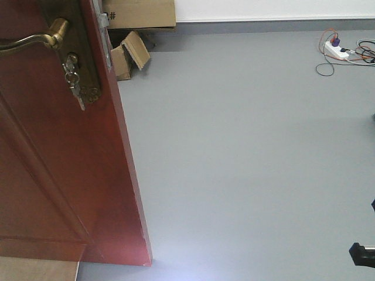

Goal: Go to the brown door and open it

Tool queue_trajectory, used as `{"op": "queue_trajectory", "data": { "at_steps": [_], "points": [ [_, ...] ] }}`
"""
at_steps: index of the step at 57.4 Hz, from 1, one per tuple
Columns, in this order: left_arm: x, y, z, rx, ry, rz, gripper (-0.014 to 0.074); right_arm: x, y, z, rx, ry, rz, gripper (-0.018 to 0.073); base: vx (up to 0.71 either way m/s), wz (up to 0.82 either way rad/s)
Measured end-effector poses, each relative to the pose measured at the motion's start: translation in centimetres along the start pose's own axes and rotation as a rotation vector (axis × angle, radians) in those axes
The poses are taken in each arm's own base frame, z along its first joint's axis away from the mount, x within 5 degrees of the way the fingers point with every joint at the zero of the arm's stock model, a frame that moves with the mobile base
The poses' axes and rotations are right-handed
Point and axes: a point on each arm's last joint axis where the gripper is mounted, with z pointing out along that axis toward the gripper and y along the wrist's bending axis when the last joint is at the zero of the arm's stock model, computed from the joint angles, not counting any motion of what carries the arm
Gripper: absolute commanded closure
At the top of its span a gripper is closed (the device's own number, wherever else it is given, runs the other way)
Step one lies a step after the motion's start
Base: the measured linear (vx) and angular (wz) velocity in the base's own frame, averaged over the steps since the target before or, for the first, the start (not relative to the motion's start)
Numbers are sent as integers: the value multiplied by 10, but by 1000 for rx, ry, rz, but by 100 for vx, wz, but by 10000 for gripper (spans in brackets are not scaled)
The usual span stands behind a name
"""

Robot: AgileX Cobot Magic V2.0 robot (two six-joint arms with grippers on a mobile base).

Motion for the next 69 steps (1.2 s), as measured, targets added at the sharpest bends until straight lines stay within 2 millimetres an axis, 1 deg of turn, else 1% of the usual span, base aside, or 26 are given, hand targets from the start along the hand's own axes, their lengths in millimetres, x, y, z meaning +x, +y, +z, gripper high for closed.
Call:
{"op": "queue_trajectory", "data": {
  "at_steps": [6, 12, 23, 31, 36, 41, 69],
  "points": [
    [33, 6, -9, -19, 34, 0, 600, 0, 0, 0, 0, 0, 0, 559, 0, 0],
    [60, 11, -20, -35, 53, 2, 600, 0, 0, 0, 0, 0, 0, 559, 0, 0],
    [94, 18, -38, -52, 23, 19, 600, 0, 0, 0, 0, 0, 0, 559, 0, 0],
    [119, 21, -46, -56, 16, 21, 600, 0, 0, 0, 0, 0, 0, 559, 0, 0],
    [125, 22, -49, -57, 31, 34, 600, 0, 0, 0, 0, 1, 0, 559, 0, 0],
    [127, 22, -50, -57, 47, 62, 600, 0, 0, 0, 0, 0, 0, 559, 0, 0],
    [128, 22, -50, -58, 60, 78, 600, 0, 0, 0, 0, 1, 0, 559, 0, 0]
  ]
}}
